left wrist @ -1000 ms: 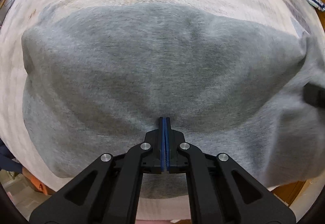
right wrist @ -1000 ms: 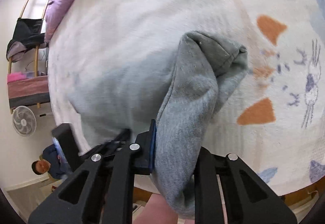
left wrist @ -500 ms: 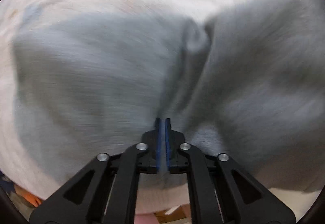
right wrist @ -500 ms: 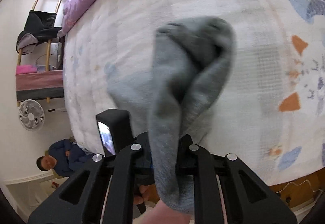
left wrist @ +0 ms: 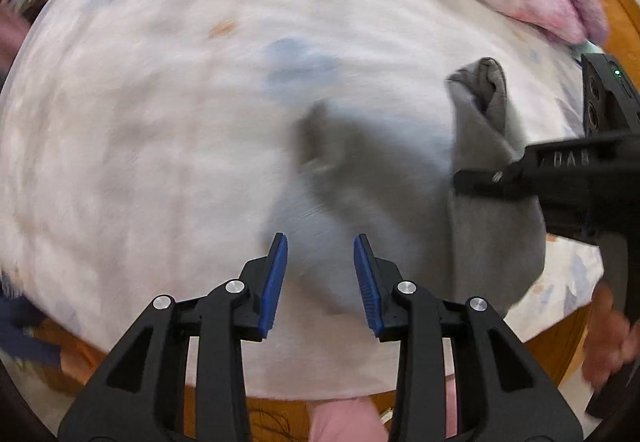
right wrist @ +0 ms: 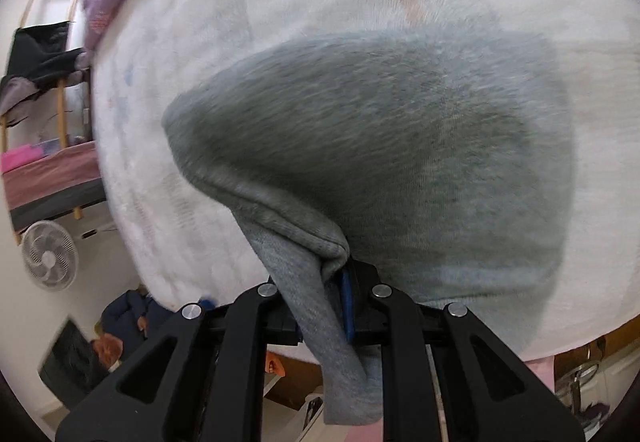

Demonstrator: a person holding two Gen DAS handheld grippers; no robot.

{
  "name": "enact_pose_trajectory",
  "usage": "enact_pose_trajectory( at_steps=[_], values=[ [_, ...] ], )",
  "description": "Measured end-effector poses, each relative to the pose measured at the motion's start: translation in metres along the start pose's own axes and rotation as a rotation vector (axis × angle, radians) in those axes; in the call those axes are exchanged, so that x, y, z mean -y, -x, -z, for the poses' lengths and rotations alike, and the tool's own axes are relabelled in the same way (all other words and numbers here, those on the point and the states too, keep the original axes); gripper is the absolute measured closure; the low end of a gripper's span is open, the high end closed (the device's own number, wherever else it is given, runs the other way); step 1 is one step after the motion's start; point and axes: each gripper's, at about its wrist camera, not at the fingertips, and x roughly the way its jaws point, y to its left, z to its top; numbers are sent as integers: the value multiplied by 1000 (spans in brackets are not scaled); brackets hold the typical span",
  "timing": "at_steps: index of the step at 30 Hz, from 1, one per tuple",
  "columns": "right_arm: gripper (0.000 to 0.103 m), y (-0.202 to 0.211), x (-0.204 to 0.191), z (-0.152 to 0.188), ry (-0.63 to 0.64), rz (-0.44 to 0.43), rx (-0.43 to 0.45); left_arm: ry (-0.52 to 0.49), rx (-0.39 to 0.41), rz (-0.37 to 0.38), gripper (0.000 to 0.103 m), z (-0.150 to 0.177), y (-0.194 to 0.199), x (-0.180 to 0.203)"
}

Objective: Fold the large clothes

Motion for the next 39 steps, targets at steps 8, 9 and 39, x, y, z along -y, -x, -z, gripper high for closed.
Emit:
enact_pose_trajectory(
  at_steps=[8, 9, 39],
  values=[
    [17, -74, -47, 10, 81, -101, -177, 172, -142, -8, 68, 47, -20, -62],
    [17, -85, -49, 13, 86, -76, -209, 178, -150, -11, 68, 49, -21, -65],
    [17, 102, 141, 11, -208, -101, 59, 147, -287, 393, 36, -57, -103, 78]
  ],
)
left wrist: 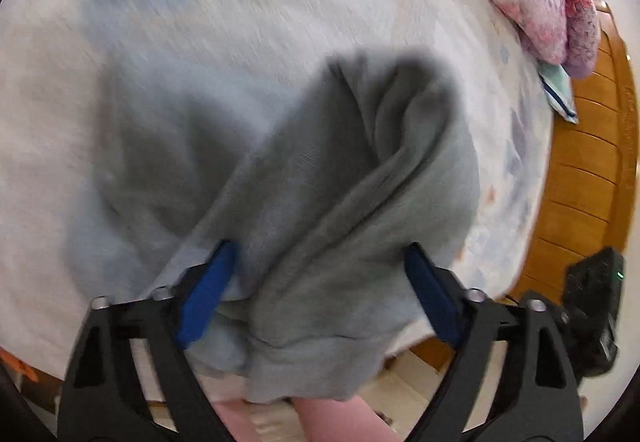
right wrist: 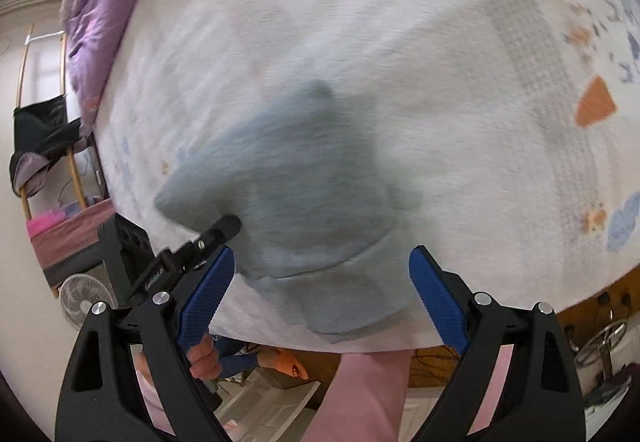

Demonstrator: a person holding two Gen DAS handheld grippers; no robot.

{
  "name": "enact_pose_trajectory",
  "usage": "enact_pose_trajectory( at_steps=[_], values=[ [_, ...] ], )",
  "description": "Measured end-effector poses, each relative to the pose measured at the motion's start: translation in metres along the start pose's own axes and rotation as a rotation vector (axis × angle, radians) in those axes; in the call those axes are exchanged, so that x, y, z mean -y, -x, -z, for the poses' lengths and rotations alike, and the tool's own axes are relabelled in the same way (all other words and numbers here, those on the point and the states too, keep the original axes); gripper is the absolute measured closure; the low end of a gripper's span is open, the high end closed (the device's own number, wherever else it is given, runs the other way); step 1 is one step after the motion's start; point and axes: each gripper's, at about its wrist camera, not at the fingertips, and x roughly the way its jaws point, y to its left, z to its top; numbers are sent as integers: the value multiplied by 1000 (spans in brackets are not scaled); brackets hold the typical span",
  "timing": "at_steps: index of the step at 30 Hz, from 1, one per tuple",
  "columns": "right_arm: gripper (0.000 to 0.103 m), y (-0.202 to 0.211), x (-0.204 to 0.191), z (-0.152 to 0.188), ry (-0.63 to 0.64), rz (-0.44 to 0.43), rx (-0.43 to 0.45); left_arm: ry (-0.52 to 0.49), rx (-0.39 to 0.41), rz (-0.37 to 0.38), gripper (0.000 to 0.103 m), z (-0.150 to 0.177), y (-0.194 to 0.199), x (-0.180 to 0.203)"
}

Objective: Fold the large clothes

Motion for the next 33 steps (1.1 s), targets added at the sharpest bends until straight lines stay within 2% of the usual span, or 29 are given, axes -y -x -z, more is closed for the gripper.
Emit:
enact_pose_trajectory(
  at_steps=[1, 2, 4, 5, 6, 10, 13, 15, 16, 19, 20, 21, 22, 23, 24, 25, 27, 30, 33],
  values=[
    [17, 7, 8, -1, -8, -5, -3, 30, 26, -44, 57, 5, 2, -3],
    [17, 9, 10, -3, -12, -8, -6, 70, 38, -48, 75, 8, 6, -8],
    [17, 9, 8, -6, 1, 4, -12, 221, 63, 16, 95, 17, 20, -26],
    [17, 8, 3, -8, 19, 15, -13, 279, 91, 59, 96, 23, 31, -33],
    [17, 9, -2, -9, 35, 16, -13, 292, 126, 59, 96, 29, 43, -34],
    [17, -4, -33, -17, 138, 12, -25, 219, 162, -38, 97, 39, 61, -20],
    [17, -19, -50, -20, 165, 57, -54, 209, 165, -61, 97, 38, 67, -10],
    [17, -19, -60, -18, 185, 32, -53, 185, 181, -65, 97, 41, 80, -6],
    [17, -17, -66, -15, 216, 33, -48, 185, 189, -66, 97, 44, 85, -6],
    [17, -16, -78, -11, 311, 119, -14, 221, 229, -105, 98, 46, 105, -23],
    [17, -18, -79, -11, 322, 116, -14, 236, 236, -111, 103, 48, 108, -30],
    [20, -21, -78, -12, 316, 87, -25, 254, 265, -190, 103, 48, 114, -39],
    [25, -25, -76, -13, 300, 48, -34, 256, 298, -323, 103, 48, 120, -46],
    [37, -31, -74, -15, 288, -1, -49, 241, 309, -418, 103, 44, 123, -59],
    [51, -38, -73, -17, 283, -49, -61, 275, 282, -421, 103, 39, 123, -77],
    [57, -50, -72, -20, 285, -71, -77, 358, 274, -388, 103, 37, 126, -94],
    [81, -77, -71, -26, 313, 16, -100, 406, 287, -309, 103, 35, 131, -106],
    [86, -102, -62, -37, 227, -13, -140, 278, 272, -370, 103, 27, 132, -82],
    [86, -96, -71, -36, 247, 28, -142, 143, 218, -348, 84, 22, 118, -43]
  ],
)
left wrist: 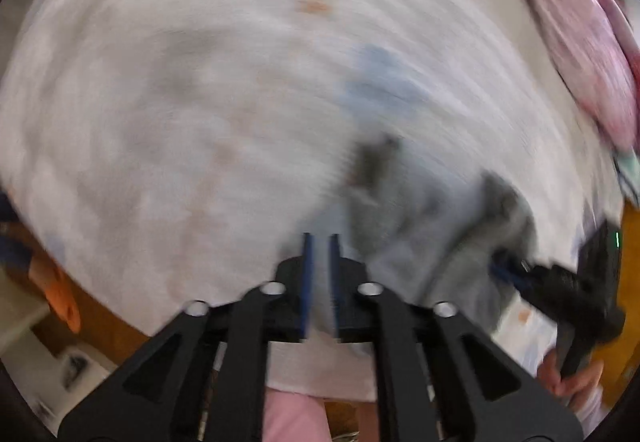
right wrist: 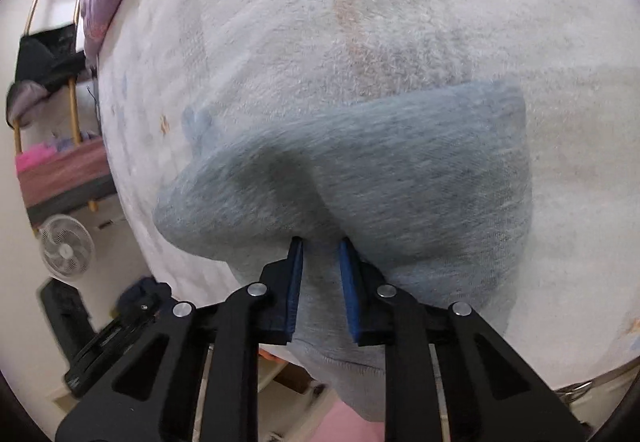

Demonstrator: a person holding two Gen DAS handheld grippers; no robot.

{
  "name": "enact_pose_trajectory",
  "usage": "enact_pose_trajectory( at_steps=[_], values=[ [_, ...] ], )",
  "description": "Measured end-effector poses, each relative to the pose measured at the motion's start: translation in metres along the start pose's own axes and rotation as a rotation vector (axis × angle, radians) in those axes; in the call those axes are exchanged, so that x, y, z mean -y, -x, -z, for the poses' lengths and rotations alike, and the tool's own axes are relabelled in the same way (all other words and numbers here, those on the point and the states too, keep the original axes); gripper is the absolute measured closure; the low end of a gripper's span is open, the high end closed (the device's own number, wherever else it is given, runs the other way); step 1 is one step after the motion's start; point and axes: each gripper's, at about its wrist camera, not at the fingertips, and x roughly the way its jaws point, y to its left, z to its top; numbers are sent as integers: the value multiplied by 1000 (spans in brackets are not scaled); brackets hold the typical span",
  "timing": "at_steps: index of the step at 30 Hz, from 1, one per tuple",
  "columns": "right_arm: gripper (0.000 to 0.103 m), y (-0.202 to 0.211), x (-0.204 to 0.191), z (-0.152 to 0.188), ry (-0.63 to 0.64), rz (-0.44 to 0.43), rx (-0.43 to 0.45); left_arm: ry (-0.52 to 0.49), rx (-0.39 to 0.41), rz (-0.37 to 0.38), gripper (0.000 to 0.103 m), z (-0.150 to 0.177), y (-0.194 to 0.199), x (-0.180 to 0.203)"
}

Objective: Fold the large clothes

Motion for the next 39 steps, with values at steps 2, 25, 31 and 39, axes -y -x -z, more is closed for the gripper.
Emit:
enact_pose_trajectory(
  at_steps=[2, 25, 31, 39],
  values=[
    [81, 15, -6, 6, 6, -25, 35, -92, -8, 10, 69, 5, 3, 28],
    [87, 17, 11, -58, -2, 78, 78, -204, -104, -7, 77, -42, -102, 112],
    [82, 47, 15, 18, 97, 112, 59, -306, -115, 36, 69, 12, -62, 114],
    [85, -2, 46, 71, -10, 127, 43, -193, -188, 28, 64, 72, -100, 67]
  ],
)
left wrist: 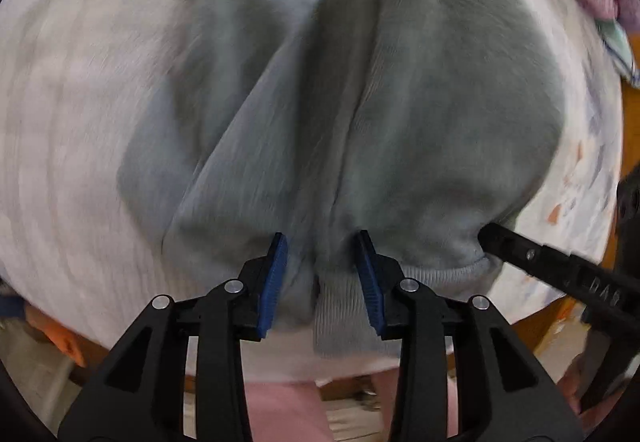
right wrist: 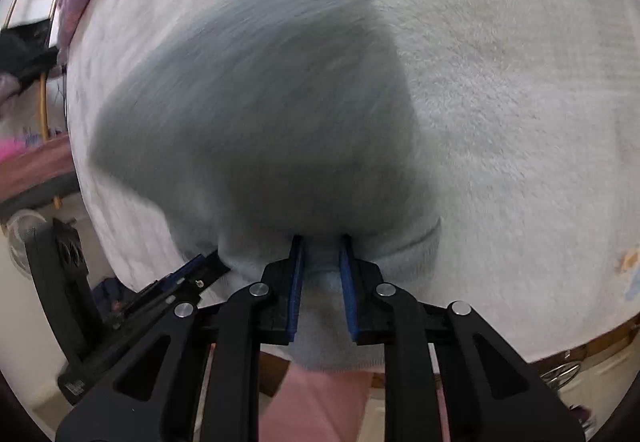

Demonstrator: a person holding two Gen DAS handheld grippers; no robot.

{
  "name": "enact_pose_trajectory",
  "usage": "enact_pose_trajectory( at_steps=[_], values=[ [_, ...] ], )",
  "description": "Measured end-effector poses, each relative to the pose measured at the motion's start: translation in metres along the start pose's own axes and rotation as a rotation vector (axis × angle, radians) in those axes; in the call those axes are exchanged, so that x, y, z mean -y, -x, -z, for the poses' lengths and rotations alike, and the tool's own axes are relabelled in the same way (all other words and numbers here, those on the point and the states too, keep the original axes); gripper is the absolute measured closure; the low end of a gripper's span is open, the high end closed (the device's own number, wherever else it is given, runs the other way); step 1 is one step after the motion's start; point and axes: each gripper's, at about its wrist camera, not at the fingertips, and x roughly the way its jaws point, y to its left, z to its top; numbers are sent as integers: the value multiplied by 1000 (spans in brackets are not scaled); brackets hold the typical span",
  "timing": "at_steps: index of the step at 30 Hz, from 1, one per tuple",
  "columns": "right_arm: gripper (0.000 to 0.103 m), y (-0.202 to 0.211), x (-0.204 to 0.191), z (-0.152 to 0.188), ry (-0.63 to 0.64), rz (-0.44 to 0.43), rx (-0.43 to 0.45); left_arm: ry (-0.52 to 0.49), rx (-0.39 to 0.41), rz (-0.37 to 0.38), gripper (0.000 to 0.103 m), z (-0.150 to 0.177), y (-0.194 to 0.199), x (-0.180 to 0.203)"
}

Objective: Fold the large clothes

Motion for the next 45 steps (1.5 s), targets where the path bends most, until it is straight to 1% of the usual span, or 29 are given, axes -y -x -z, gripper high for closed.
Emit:
enact_pose_trajectory(
  at_steps=[2, 4, 5, 6, 8, 10, 11, 12, 13, 14, 15, 16, 17, 18, 19, 20, 22, 23, 27, 28, 30, 31, 33, 34, 37, 39, 42, 43, 45],
  values=[
    [84, 10, 0, 9, -4, 3, 2, 5, -4, 4, 60, 8, 6, -6],
    [84, 7, 4, 20, -36, -41, -60, -10, 2, 10, 55, 12, 12, -5],
    [83, 0, 5, 24, -34, -40, -81, -19, 11, 14, 53, 14, 13, -5],
    [84, -10, 10, 28, -25, -18, -94, -23, 12, 13, 53, 16, 12, -7],
    [86, -30, 18, 25, 11, 8, -78, -23, -12, -6, 53, 18, 3, -9],
    [86, -33, 18, 21, -8, 13, -89, -19, -14, -11, 53, 24, 1, -5],
    [83, -29, 14, 20, -18, 12, -100, -14, -6, -3, 52, 26, 5, -6],
    [81, -24, 11, 19, -15, 7, -105, -13, 4, 0, 48, 28, 9, -5],
    [79, -16, 9, 19, -7, -6, -105, -23, 10, -22, 39, 30, 16, -4],
    [76, -5, 7, 19, 4, -28, -104, -35, 9, -49, 31, 36, 22, -5],
    [60, 3, 9, 19, 8, -46, -106, -54, 10, -84, 29, 40, 28, -3],
    [49, 10, 9, 19, 11, -51, -107, -66, 19, -94, 29, 42, 34, 0],
    [30, 21, 9, 18, 14, -47, -94, -68, 23, -86, 27, 42, 37, -1],
    [20, 29, 10, 17, 19, -40, -78, -63, 27, -67, 23, 42, 42, -4],
    [16, 39, 13, 15, 25, -32, -54, -52, 29, -50, 18, 39, 47, -8],
    [12, 46, 15, 12, 27, -33, -44, -44, 34, -43, 18, 38, 49, -11],
    [10, 52, 23, 13, 17, -53, -49, -36, 37, -32, 17, 32, 55, -18],
    [9, 55, 28, 10, 8, -59, -53, -33, 35, -27, 14, 24, 57, -29],
    [8, 50, 33, 4, 0, -10, -61, -23, 45, -4, 14, 0, 64, -47],
    [8, 48, 36, -1, -4, -9, -66, -20, 46, 10, 14, -4, 65, -50],
    [8, 42, 35, -8, -17, -21, -79, -14, 28, 69, 14, -21, 65, -61],
    [8, 39, 35, -10, -23, -29, -81, -23, 23, 100, 14, -28, 65, -64],
    [8, 33, 35, -17, -20, -49, -92, -52, 36, 136, 13, -42, 66, -66],
    [8, 29, 34, -20, -11, -50, -100, -63, 38, 147, 12, -49, 65, -68],
    [8, 22, 31, -30, 23, -53, -111, -94, 5, 164, 12, -71, 46, -83],
    [8, 21, 34, -37, 36, -68, -123, -100, -53, 285, 12, -84, 29, -93],
    [8, 15, 39, -43, 37, -98, -155, -99, -145, 340, 12, -93, 3, -102],
    [8, 13, 40, -43, 38, -99, -169, -92, -141, 379, 12, -97, 1, -108],
    [8, 12, 41, -45, 39, -83, -177, -51, -149, 430, 12, -101, 1, -118]
  ],
)
